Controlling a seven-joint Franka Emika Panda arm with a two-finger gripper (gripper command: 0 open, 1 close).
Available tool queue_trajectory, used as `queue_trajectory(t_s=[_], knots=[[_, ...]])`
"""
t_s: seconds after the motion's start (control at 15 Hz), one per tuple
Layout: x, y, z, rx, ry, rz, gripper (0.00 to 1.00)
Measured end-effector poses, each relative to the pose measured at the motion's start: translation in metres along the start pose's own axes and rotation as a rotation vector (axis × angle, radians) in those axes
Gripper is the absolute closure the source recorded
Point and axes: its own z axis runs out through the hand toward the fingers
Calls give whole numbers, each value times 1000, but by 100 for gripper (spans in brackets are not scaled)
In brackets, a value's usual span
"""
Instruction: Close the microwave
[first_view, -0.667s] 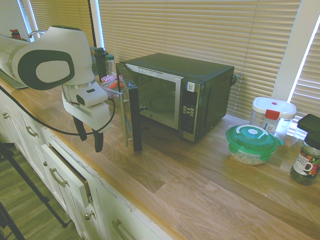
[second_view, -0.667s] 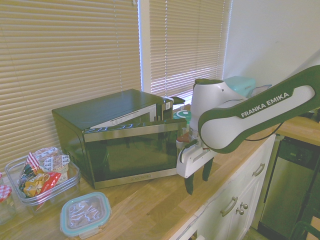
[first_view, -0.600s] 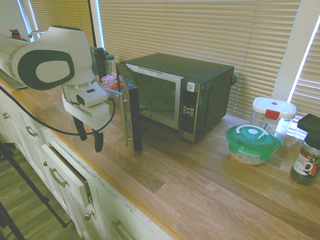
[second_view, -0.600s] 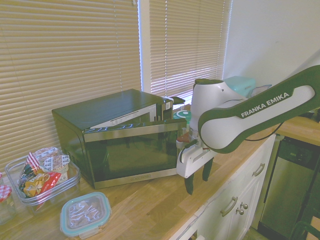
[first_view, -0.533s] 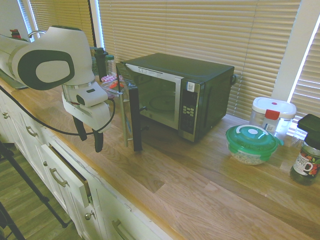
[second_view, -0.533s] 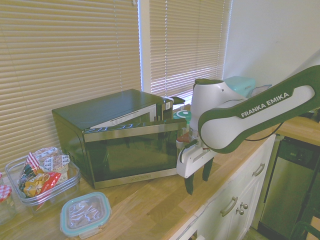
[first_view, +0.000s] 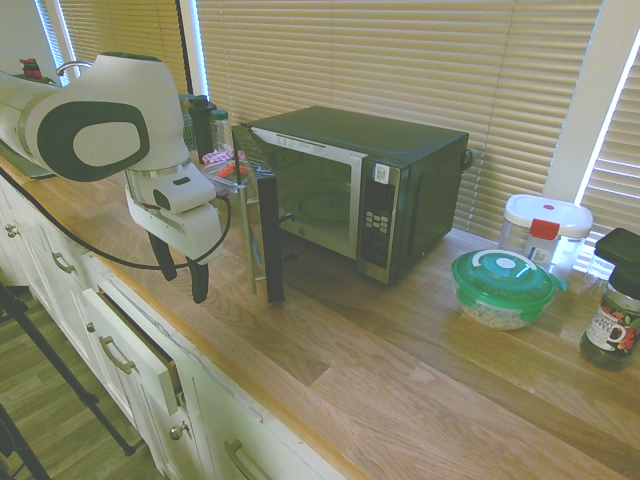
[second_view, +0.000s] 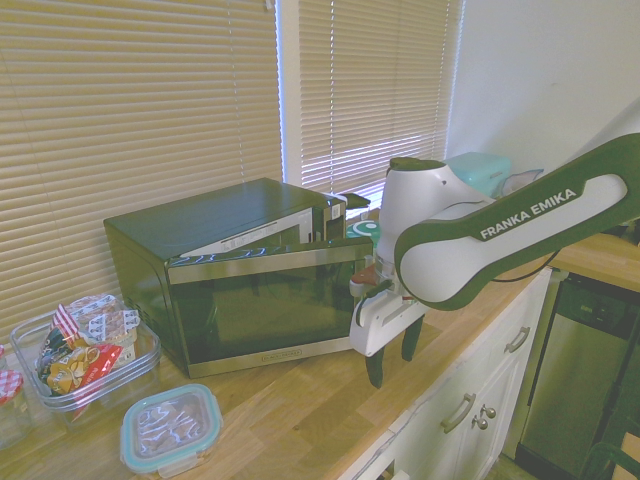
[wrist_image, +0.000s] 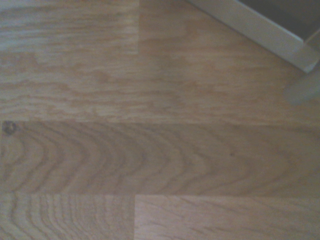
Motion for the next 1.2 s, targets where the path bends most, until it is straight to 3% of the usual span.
queue_trajectory(t_s=[0.6, 1.2], knots=[[-20, -59, -59, 5, 149, -26, 0], [43, -91, -87, -3, 138, 48, 0]])
